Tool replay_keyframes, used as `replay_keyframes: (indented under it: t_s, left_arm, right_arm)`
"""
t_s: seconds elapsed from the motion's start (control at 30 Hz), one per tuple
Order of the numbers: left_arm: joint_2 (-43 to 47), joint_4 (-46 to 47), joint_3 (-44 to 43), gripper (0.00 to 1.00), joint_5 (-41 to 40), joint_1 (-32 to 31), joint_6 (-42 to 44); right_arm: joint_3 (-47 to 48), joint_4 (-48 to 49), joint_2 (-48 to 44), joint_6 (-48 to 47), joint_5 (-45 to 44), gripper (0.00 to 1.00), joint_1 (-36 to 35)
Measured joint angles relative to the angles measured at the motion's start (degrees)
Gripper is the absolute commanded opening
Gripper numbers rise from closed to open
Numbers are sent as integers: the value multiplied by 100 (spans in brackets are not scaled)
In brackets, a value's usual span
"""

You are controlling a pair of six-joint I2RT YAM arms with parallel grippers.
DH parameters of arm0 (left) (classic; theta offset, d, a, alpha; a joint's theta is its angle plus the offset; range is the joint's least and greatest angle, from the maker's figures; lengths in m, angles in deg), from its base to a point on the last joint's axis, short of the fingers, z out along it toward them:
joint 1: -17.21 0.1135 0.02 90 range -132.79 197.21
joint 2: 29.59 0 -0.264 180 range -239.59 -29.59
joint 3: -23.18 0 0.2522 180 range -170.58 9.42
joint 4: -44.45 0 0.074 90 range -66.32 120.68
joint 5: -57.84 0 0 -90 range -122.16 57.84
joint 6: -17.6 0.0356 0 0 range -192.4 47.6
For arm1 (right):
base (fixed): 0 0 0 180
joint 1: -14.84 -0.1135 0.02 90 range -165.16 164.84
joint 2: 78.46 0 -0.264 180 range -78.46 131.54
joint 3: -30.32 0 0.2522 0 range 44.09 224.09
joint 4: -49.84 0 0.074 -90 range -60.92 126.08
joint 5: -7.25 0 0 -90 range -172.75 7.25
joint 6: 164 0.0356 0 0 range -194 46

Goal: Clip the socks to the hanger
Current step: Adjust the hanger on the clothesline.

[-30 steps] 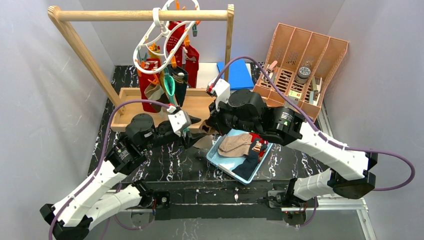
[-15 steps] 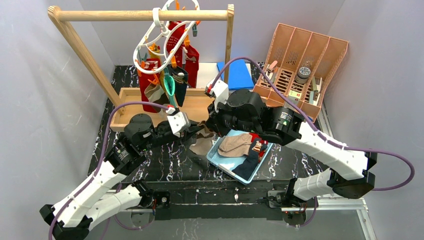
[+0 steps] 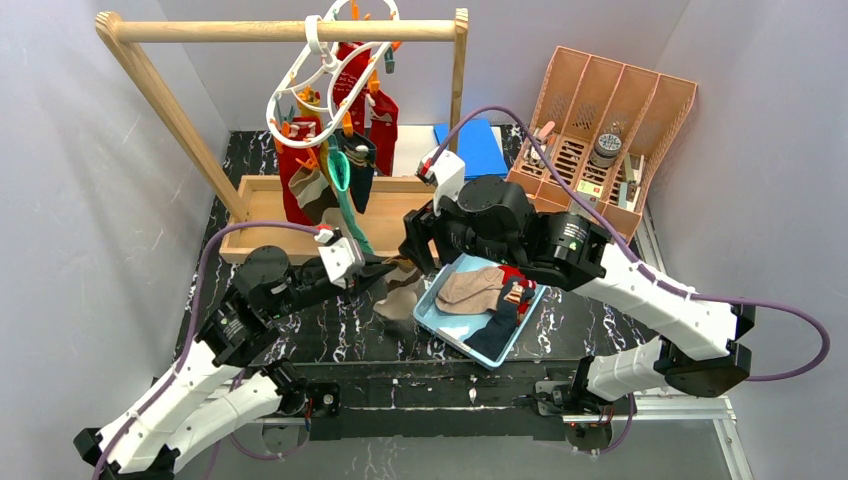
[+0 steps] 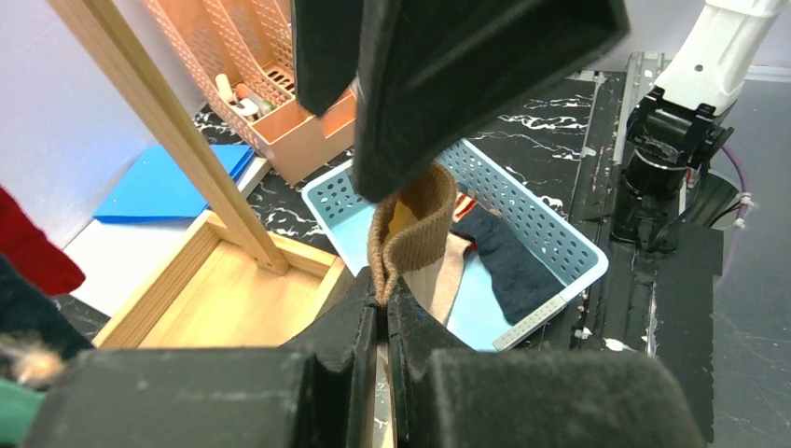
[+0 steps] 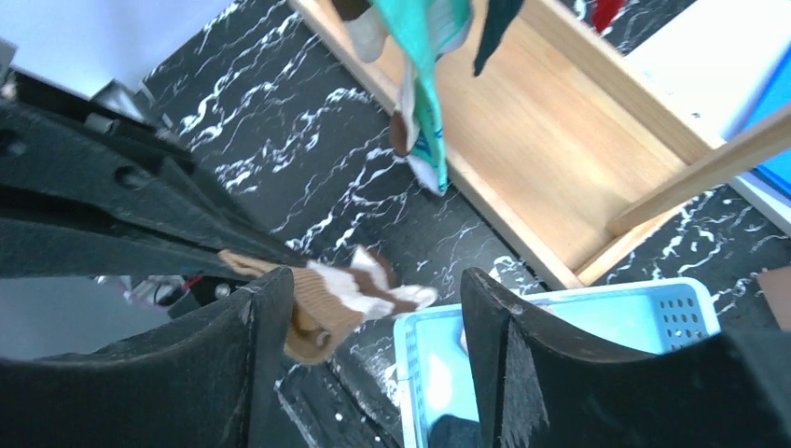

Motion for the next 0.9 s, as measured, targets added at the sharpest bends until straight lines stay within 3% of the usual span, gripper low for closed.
replay_keyframes:
  t_s: [0.27,0.5,0.9]
  left_arm:
    - [817,-269,214,0,-634,0,-109]
    - [1749,-444,564,0,-1644,0,-345]
    - [2118,-688,629,0,-2389,0,-686]
  right_arm:
    - [-87,623,-452,76,-1073,75,0]
    - [-466,2120,-621,-157,-1611,77,55]
    - [382,3585,1058,-109,-330,75,1333]
